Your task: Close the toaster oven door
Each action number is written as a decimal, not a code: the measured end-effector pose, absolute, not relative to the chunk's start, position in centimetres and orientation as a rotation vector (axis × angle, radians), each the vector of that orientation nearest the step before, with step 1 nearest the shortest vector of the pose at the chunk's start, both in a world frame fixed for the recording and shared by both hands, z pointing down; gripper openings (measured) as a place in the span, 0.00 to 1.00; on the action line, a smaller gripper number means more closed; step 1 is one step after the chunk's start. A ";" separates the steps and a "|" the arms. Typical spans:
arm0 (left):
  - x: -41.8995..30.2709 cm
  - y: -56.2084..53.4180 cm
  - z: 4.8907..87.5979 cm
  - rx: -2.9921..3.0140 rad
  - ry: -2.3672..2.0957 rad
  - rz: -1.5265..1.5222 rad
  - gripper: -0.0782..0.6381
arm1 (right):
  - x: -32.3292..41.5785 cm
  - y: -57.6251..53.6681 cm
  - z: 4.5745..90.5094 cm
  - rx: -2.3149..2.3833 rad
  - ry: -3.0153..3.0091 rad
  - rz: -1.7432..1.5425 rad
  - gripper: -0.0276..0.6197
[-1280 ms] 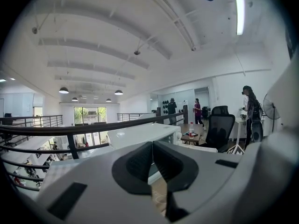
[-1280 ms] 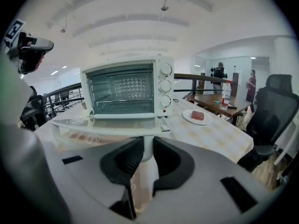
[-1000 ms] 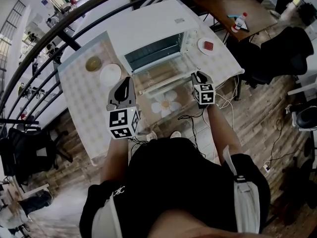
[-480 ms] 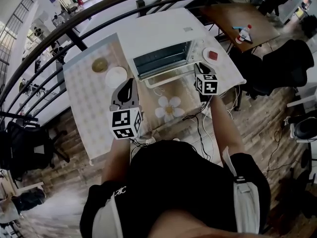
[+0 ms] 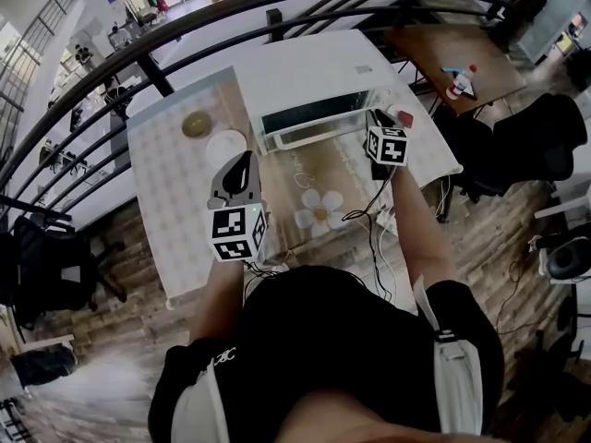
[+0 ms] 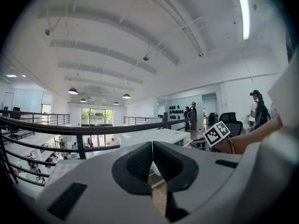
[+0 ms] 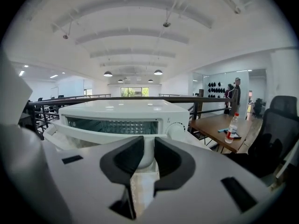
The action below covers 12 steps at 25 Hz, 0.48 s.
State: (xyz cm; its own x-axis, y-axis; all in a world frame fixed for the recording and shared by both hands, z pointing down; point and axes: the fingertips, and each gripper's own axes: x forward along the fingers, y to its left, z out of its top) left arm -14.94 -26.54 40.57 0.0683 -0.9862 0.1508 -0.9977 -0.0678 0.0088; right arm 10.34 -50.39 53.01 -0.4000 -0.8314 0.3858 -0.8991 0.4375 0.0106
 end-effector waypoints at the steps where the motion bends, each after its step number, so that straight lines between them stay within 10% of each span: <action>1: -15.1 -26.5 40.5 2.211 -2.069 0.159 0.13 | 10.1 -50.8 52.8 1.481 -2.359 0.291 0.15; 12: -16.0 -26.3 39.9 2.210 -2.090 0.160 0.13 | 8.2 -54.5 51.3 1.481 -2.328 0.342 0.15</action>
State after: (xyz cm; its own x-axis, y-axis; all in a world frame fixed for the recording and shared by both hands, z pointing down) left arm -15.99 -26.31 39.88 0.0548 -0.9884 0.1415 -0.9984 -0.0558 -0.0031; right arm 8.21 -54.51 51.27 -0.3862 -0.8197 0.4230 -0.9067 0.4216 -0.0109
